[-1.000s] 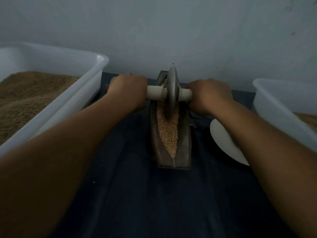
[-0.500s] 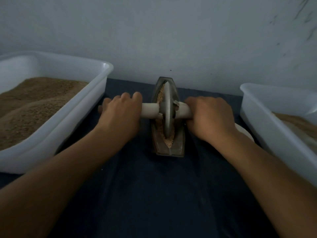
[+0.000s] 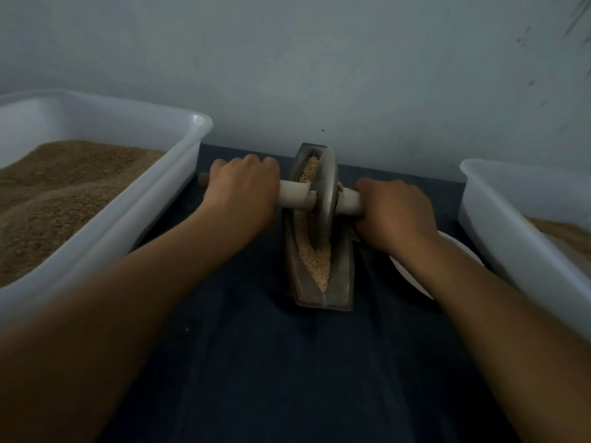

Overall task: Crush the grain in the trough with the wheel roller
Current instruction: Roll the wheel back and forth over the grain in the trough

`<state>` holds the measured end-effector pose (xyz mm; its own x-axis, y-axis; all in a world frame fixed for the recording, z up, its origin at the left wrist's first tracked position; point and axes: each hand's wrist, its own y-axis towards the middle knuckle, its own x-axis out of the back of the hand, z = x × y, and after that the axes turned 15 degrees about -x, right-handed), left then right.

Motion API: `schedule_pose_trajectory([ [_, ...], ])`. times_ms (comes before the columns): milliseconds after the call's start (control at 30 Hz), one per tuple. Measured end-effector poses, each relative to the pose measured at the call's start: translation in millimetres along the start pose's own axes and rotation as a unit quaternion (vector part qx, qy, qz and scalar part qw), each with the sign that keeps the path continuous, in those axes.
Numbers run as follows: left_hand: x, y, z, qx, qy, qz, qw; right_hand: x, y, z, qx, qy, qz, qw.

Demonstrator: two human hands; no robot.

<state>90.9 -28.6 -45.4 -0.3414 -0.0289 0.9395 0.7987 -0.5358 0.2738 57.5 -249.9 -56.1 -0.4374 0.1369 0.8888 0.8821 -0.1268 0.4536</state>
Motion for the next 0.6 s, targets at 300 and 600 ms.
schedule_pose_trajectory([
  [300, -8, 59, 9, 0.021, -0.003, 0.057, 0.998, -18, 66, 4, -0.028, -0.03, 0.131, 0.991],
  [600, -8, 57, 14, 0.005, -0.022, 0.072, 0.997, -17, 66, 5, -0.014, -0.02, 0.116, 0.993],
])
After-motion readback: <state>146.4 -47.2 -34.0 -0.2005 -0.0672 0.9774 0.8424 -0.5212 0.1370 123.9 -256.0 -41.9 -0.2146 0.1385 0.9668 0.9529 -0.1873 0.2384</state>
